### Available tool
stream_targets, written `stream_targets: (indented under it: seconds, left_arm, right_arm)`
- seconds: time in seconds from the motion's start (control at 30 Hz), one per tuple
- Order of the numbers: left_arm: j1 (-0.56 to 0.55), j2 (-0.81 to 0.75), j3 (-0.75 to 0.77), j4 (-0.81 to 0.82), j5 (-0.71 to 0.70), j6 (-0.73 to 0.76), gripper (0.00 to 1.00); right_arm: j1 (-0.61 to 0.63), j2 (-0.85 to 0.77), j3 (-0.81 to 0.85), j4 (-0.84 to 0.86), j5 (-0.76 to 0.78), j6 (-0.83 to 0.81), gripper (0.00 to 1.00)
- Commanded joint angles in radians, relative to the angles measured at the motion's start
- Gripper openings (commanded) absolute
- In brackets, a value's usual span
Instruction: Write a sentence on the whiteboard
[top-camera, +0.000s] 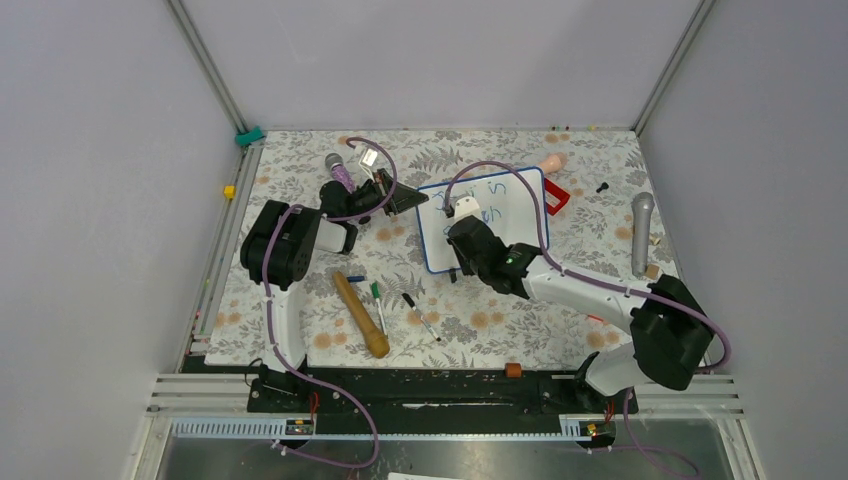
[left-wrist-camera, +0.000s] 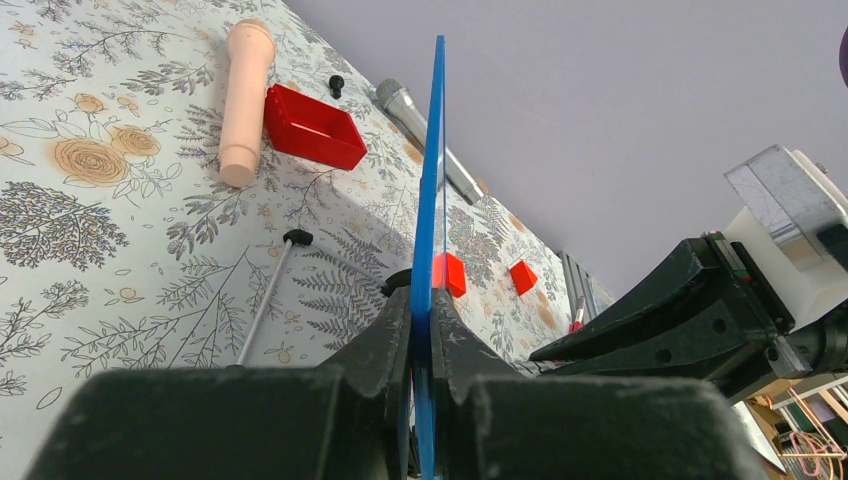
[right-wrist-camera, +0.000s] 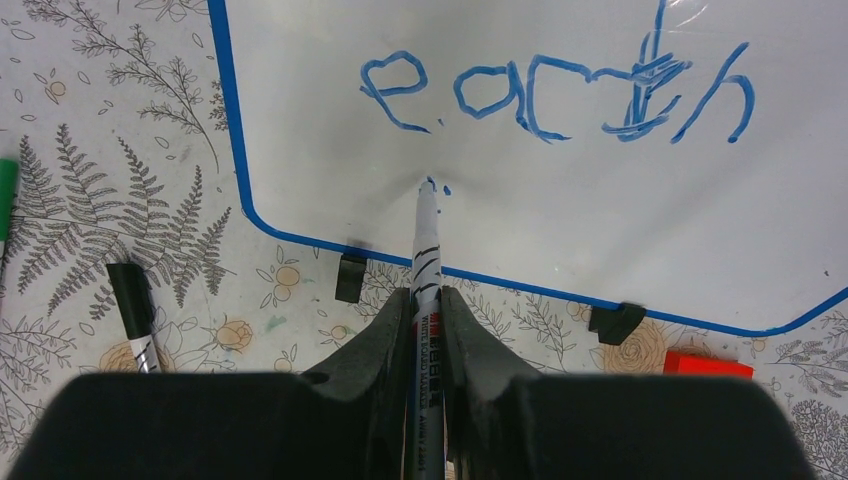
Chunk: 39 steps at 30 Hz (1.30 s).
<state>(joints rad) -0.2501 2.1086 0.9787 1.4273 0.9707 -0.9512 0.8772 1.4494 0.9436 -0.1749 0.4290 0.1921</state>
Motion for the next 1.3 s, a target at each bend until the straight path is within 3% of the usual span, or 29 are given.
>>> stream_targets:
  seconds: [0.0, 0.47, 1.27]
  left_arm:
    - [-0.013, -0.018, -0.020, 0.047, 0.030, 0.095, 0.00]
    - [-0.015, -0.019, -0.020, 0.047, 0.032, 0.095, 0.00]
    - [-0.015, -0.013, -0.014, 0.047, 0.035, 0.090, 0.00]
  right_arm:
    - [0.008, 0.027, 0.043, 0.000, 0.041, 0.010, 0.00]
    - [0.008, 0.069, 0.086, -0.015, 0.092, -0.008, 0.00]
    - [0.008, 0.040, 0.001, -0.069, 0.011, 0.044, 0.00]
